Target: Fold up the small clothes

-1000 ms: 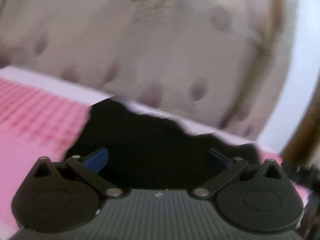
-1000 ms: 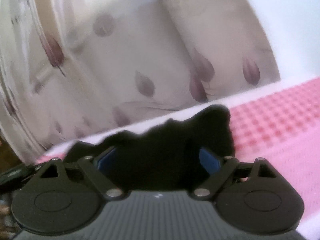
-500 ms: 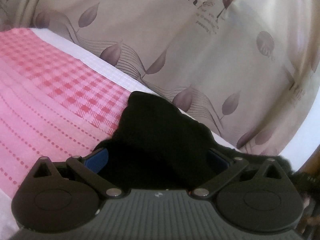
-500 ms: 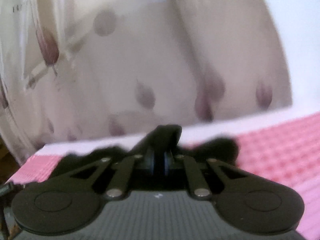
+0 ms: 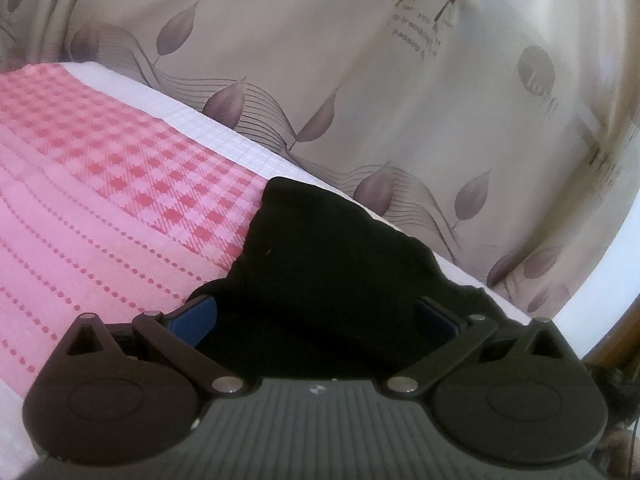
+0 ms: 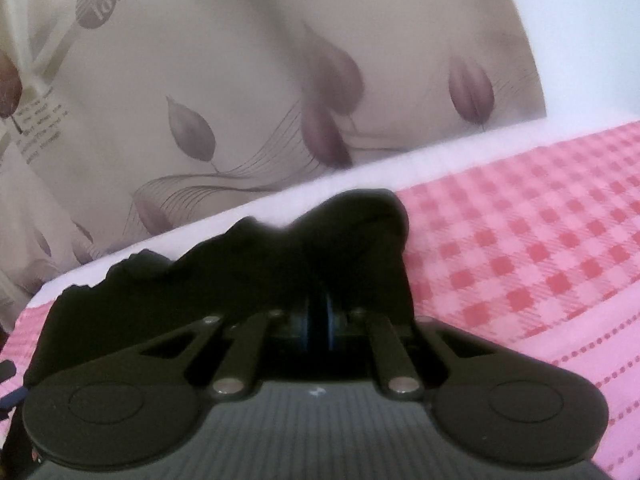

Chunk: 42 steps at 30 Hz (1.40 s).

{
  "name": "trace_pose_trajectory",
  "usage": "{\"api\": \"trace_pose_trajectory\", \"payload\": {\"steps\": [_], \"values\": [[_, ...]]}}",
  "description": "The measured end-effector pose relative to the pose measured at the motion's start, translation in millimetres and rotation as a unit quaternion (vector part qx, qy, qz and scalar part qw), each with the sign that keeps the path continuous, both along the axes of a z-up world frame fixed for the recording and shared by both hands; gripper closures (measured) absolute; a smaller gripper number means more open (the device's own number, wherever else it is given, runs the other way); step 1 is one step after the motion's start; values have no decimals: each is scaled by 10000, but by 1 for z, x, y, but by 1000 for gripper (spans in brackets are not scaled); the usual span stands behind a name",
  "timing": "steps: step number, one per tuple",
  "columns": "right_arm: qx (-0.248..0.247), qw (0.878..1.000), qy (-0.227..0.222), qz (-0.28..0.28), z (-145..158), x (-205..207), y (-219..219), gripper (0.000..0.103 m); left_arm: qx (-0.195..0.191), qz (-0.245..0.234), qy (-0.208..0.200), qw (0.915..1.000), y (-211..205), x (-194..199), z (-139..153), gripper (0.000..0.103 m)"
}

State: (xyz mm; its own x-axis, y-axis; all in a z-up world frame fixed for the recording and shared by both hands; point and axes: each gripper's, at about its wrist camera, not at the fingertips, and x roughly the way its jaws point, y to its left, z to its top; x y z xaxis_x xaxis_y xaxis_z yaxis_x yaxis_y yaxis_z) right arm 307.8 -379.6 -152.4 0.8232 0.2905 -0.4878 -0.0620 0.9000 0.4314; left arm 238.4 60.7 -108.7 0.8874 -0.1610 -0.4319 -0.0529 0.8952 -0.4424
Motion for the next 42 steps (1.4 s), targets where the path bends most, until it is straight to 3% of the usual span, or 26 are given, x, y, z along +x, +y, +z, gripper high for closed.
{"api": "trace_pose_trajectory", "payload": {"steps": [4,6,8,10,12,14,17,22,29,33,34,36,39,42], "values": [[652,9977,140,-85,2,-5,-18,94,18,-7,15,10000,1,-1,0,0],[1193,9920,-171,-385,16,-38,-37,92,48,-67,39,10000,1,-1,1,0],[1544,9861,-567,-237,32,-85,-52,87,59,-301,115,9995,2,-3,4,0],[1474,9868,-648,176,44,-139,-64,69,69,-700,283,9971,2,-15,12,0],[1187,9892,-714,480,47,-194,-72,29,65,-1047,204,9943,3,-44,19,0],[829,9928,-617,603,42,-245,-79,19,184,-1308,142,9911,7,-79,23,0],[329,9973,-425,502,28,-306,-83,19,284,-1482,99,9885,19,-129,22,0],[380,9989,-171,231,0,-363,-83,19,467,-1456,-18,9882,40,-193,21,0],[-101,9987,-22,493,-11,-367,-55,20,701,-1330,187,9885,59,-235,19,1],[-201,9980,28,597,-12,-368,-47,21,589,-1239,527,9891,70,-243,9,3],[-179,9978,36,643,-12,-368,-46,23,468,-1204,645,9895,74,-243,5,3],[-90,9970,42,762,-12,-368,-44,51,190,-1249,707,9895,79,-242,0,3],[-108,9971,56,758,-15,-366,-42,75,257,-1516,637,9861,74,-242,-1,3],[53,9972,85,742,-17,-363,-46,78,664,-1932,527,9775,58,-249,-3,3]]}}
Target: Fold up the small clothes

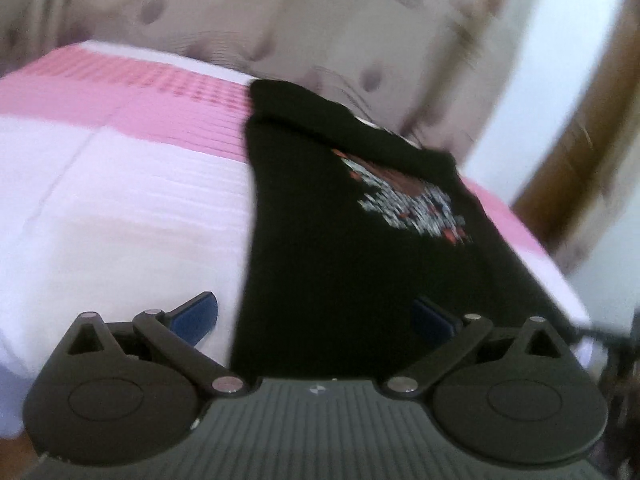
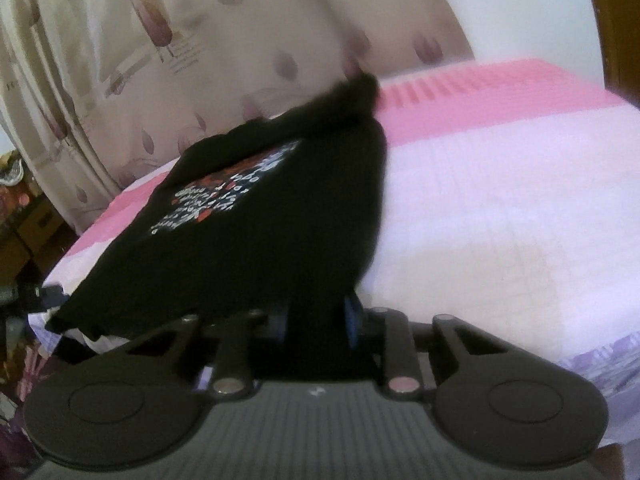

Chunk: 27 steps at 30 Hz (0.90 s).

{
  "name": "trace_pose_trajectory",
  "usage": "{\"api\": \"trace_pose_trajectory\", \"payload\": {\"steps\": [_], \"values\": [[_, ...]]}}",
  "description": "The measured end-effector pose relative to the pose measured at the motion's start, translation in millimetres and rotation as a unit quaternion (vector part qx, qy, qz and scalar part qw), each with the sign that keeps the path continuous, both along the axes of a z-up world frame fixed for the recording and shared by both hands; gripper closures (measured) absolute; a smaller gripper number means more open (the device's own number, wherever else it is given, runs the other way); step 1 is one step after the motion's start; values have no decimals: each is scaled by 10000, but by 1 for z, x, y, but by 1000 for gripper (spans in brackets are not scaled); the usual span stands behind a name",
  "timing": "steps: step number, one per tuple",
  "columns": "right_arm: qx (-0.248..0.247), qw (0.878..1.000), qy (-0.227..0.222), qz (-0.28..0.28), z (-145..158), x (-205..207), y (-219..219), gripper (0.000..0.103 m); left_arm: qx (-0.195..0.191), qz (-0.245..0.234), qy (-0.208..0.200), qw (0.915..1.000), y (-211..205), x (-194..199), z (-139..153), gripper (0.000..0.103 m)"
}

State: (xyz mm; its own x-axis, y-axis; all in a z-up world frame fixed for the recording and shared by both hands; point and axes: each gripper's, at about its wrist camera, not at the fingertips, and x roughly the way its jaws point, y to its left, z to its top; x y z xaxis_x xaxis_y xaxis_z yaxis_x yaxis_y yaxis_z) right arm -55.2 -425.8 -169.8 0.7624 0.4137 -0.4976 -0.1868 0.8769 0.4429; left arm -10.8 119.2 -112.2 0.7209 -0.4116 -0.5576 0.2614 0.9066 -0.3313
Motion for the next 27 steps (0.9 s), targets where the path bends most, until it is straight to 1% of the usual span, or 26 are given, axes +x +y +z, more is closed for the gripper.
{"api": "trace_pose_trajectory", "payload": {"steps": [1,2,3,4,5,6,7,8,9,10,11,12,13,14,16,18,19,20,21,22,23,24,25,26,27], "values": [[46,10000,11,12,0,1,-1,78,134,-210,-21,9997,-5,-3,0,4],[109,9999,34,36,-1,2,-2,78,194,-345,-26,9992,-8,-4,1,8],[209,9998,69,20,-1,4,-5,78,150,-397,-14,9991,-7,-5,0,15],[319,9994,111,0,-2,5,-7,78,10,-384,18,9993,-4,-4,0,18],[364,9993,130,15,-3,6,-8,78,-170,-359,77,9992,1,-3,0,24],[390,9991,142,30,-3,7,-9,77,-311,-305,117,9990,6,-1,0,32],[458,9988,164,21,-3,7,-11,78,-458,-233,172,9985,11,0,-2,37],[513,9985,181,15,-4,7,-12,78,-584,-163,245,9979,15,3,-2,49],[543,9983,197,15,-4,8,-13,78,-690,-76,327,9971,19,6,-3,64],[517,9985,201,6,-3,8,-12,78,-781,46,430,9960,23,9,-4,71],[383,9991,177,15,-1,7,-8,78,-792,166,542,9952,25,12,-5,91],[194,9997,133,37,1,6,-2,78,-781,262,619,9947,27,15,-6,95],[70,9999,99,58,2,6,2,82,-855,281,649,9938,28,15,-4,95],[29,9999,112,84,2,6,5,91,-851,301,657,9937,28,15,-3,95],[96,9999,96,72,2,6,4,91,-684,297,621,9953,23,12,1,95],[256,9996,76,63,2,5,-2,92,-619,235,586,9961,23,12,5,93],[354,9993,96,14,1,4,-6,92,-555,319,569,9963,24,12,6,92],[403,9991,122,6,0,5,-8,92,-567,382,567,9961,26,14,5,82],[425,9989,160,63,-1,5,-10,91,-643,345,601,9955,29,16,6,65],[371,9991,192,85,0,6,-10,91,-728,265,605,9952,32,18,7,56],[335,9992,216,54,0,6,-10,91,-758,198,583,9952,32,18,10,33],[424,9988,251,72,0,8,-11,91,-737,111,557,9957,30,19,12,9],[500,9982,297,113,-1,10,-12,89,-615,42,529,9967,25,21,15,0],[523,9981,306,116,-1,11,-11,87,-483,45,509,9975,20,21,16,0],[542,9980,305,96,-1,13,-10,83,-356,-1,515,9980,15,22,15,1]]}}
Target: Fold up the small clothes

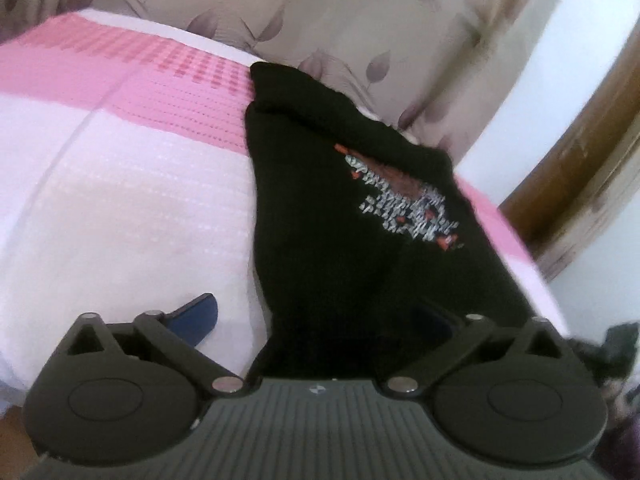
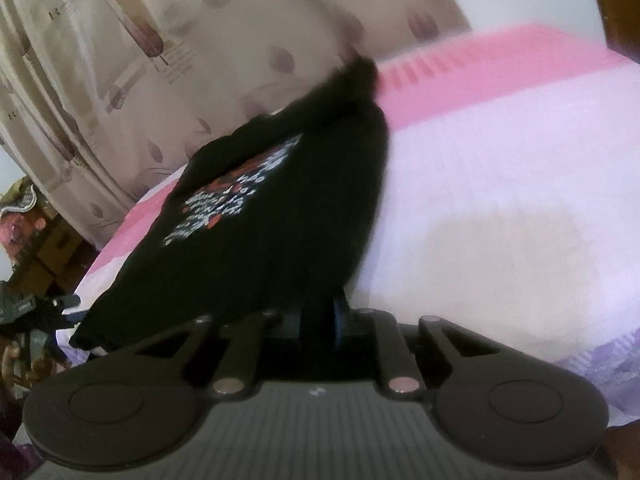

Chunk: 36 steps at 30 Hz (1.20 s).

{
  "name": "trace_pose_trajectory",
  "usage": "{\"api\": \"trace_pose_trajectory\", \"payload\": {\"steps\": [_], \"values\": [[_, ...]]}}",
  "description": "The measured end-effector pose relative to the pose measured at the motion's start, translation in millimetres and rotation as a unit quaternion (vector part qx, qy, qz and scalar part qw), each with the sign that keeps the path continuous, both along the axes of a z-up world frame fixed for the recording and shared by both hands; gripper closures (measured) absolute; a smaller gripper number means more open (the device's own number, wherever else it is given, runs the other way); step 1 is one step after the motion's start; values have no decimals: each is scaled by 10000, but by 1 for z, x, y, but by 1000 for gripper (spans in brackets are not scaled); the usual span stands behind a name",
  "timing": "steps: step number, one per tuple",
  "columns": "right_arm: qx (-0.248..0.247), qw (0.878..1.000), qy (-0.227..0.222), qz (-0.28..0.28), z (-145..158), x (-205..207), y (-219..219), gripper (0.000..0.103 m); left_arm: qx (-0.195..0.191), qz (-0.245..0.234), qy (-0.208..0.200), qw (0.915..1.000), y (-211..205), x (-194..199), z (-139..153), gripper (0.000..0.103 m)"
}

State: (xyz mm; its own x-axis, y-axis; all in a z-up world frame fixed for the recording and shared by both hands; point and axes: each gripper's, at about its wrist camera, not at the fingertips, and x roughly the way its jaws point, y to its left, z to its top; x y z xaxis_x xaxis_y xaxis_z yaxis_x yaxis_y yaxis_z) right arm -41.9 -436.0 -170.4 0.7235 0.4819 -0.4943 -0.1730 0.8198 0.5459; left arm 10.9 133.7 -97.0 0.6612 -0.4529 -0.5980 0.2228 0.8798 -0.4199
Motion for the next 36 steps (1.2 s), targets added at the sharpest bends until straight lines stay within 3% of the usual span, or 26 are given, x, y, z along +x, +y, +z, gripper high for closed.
{"api": "trace_pose_trajectory", "payload": {"steps": [2,4,5,6,13,15,22,23,25,26,27,28,29,31,32,33,36], "values": [[93,10000,8,9,-1,5,4,80,315,-189,-134,9992,-14,0,0,3],[15,10000,-16,-21,-1,10,12,80,542,-328,-239,9977,-26,-1,0,26],[-43,10000,-35,-4,0,12,15,81,649,-349,-246,9970,-30,-1,0,75],[-124,9999,-41,9,1,13,17,90,761,-329,-132,9965,-33,1,-1,94],[-63,9993,31,371,2,-20,18,95,383,-394,-55,9985,-13,-23,3,95],[59,9996,47,260,0,-25,15,95,503,-414,-91,9978,-11,-26,3,96],[316,9994,-14,-102,-1,-21,0,92,335,-258,-118,9990,-2,-13,9,94],[424,9990,3,-115,-2,-20,-2,91,313,-321,-68,9990,-3,-10,9,88],[404,9992,45,-45,-2,-15,0,84,360,-312,-29,9989,-5,-6,9,56],[301,9995,33,-36,0,-14,3,73,360,-365,-45,9987,-7,-6,8,32],[305,9995,39,30,0,-11,6,62,318,-438,-81,9985,-11,-5,9,16],[356,9993,20,105,0,-8,10,58,273,-529,-76,9982,-15,-4,8,13],[335,9993,-13,147,1,-6,14,54,260,-623,-75,9977,-20,-3,7,17],[155,9995,-61,285,3,-1,27,56,446,-764,-85,9960,-34,0,5,46],[105,9993,-63,359,4,2,33,64,618,-762,-96,9951,-41,1,5,85],[59,9989,-38,457,5,5,38,82,711,-773,-33,9945,-45,3,4,93],[200,9985,-33,517,4,4,40,86,554,-688,-74,9961,-43,3,8,93]]}}
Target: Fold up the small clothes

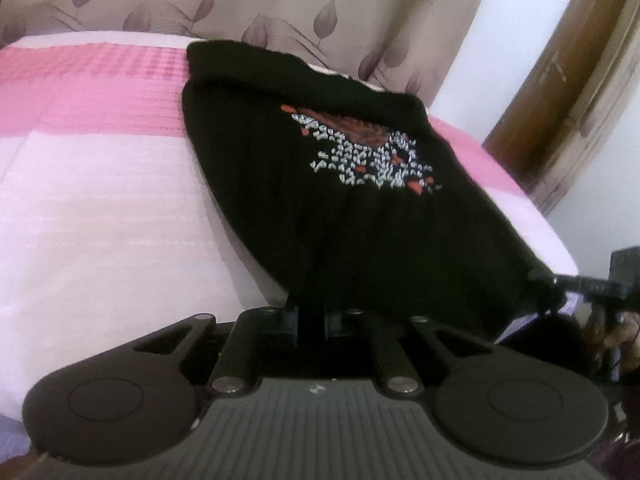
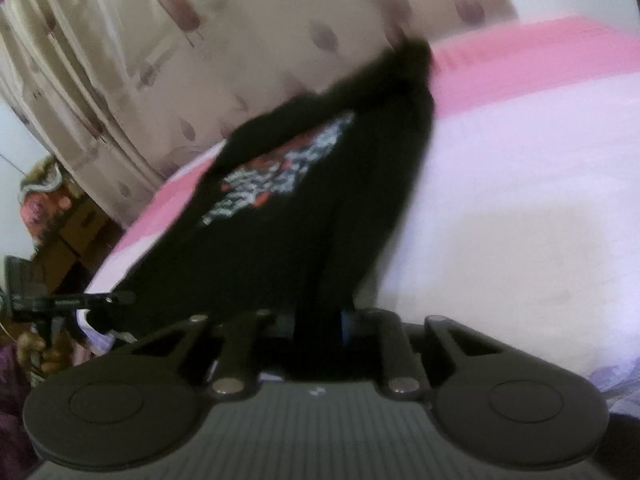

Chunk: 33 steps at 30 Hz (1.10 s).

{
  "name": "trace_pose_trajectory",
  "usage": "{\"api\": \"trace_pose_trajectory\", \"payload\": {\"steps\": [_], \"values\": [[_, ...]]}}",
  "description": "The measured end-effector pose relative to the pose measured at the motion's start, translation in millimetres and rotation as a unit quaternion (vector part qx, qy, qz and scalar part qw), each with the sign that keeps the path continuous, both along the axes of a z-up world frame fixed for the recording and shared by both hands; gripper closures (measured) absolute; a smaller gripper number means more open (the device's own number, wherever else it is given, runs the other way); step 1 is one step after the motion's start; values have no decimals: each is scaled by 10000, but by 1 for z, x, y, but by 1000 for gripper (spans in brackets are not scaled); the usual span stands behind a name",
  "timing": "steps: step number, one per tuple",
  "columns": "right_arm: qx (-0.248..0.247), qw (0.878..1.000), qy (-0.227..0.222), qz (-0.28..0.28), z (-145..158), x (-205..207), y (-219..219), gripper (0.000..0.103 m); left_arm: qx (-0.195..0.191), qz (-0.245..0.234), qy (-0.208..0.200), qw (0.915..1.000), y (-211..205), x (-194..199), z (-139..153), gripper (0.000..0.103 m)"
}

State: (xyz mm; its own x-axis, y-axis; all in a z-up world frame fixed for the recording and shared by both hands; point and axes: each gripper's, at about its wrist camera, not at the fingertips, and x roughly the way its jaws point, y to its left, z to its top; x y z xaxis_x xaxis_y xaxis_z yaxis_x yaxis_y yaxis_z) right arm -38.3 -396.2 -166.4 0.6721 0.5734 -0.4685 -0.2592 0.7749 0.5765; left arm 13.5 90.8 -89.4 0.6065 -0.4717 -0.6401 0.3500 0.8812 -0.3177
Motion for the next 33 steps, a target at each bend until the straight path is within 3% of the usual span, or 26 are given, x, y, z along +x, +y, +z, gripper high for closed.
{"api": "trace_pose_trajectory", "payload": {"steps": [5,11,14,20,33], "values": [[1021,9942,-204,-262,8,-5,-26,90,-641,264,-33,9976,21,2,19,93],[1854,9805,-542,-371,26,4,-40,92,-384,304,-437,9978,7,8,49,94],[1877,9792,-669,-380,36,12,-41,92,-1,424,-767,9962,-3,11,63,94],[1933,9772,-795,-377,45,34,-36,92,319,667,-970,9925,-11,28,74,94],[1951,9741,-1028,-496,70,71,-37,92,594,806,-1208,9876,-27,52,83,94]]}}
